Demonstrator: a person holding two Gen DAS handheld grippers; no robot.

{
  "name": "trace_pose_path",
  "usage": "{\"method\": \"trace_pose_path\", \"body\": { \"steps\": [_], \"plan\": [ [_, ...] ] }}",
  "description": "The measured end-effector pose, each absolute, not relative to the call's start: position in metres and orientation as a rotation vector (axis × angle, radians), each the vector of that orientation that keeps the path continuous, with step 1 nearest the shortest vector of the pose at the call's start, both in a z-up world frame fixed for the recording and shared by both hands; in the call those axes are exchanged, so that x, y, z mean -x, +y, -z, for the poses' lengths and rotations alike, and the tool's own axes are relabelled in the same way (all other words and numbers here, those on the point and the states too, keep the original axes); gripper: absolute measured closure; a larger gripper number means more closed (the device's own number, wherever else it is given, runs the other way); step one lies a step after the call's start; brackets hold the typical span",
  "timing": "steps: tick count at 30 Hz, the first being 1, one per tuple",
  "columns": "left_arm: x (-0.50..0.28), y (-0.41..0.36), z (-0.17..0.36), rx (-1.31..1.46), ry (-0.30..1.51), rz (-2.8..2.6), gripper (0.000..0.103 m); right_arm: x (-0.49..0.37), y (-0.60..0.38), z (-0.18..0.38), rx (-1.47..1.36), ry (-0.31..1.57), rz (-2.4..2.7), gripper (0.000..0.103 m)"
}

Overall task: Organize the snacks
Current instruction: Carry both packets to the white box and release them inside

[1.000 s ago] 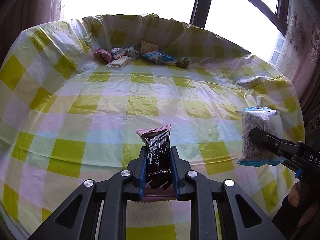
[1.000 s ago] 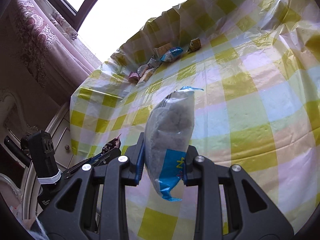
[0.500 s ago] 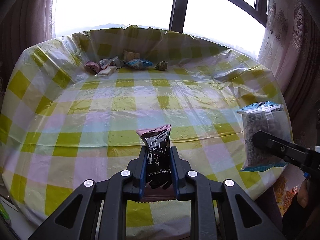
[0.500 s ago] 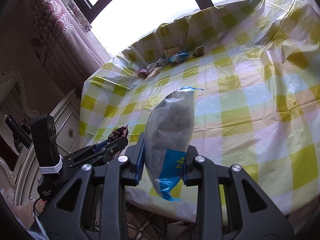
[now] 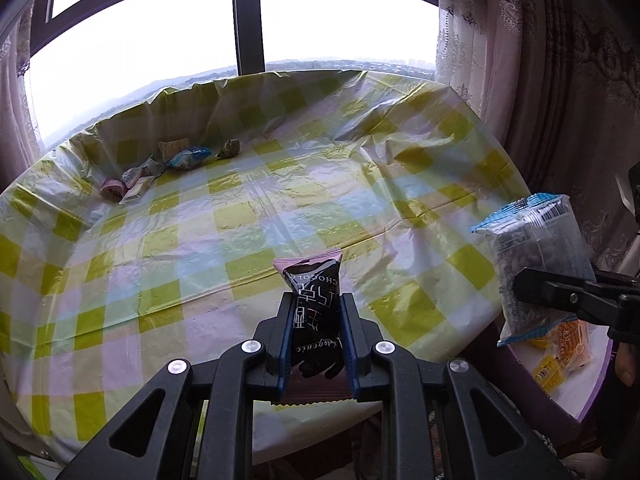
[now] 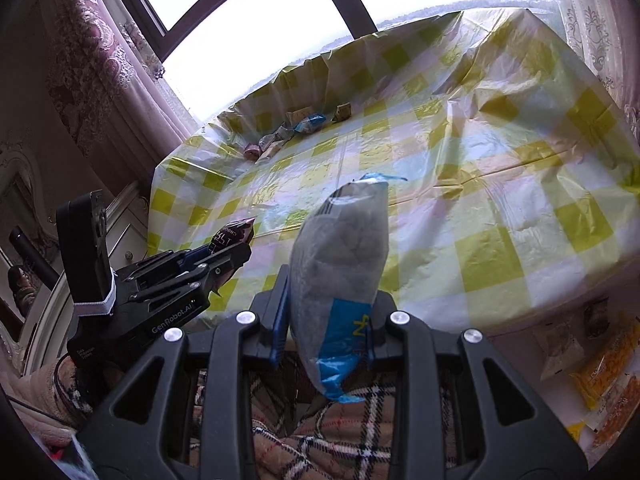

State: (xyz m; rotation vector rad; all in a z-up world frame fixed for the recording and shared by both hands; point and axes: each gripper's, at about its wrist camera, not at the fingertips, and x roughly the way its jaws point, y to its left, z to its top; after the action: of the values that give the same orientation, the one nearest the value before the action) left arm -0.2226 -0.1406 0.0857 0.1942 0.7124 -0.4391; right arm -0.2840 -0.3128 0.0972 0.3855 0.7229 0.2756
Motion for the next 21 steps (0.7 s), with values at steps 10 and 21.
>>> {"method": "trace_pose_path", "body": {
  "steps": [10,21],
  "plan": [
    [0.238,-0.185,-0.088,-0.306,0.703,0.525,0.081,0.323,-0.363,-0.102,-0.392,0.688,-0.15,0.07],
    [0.27,-0.266,-0.087,-0.474,0.681,0.712,0.081,0.359,-0.413,-0.118,-0.293,0.654,0.052,0.07]
  ]
}}
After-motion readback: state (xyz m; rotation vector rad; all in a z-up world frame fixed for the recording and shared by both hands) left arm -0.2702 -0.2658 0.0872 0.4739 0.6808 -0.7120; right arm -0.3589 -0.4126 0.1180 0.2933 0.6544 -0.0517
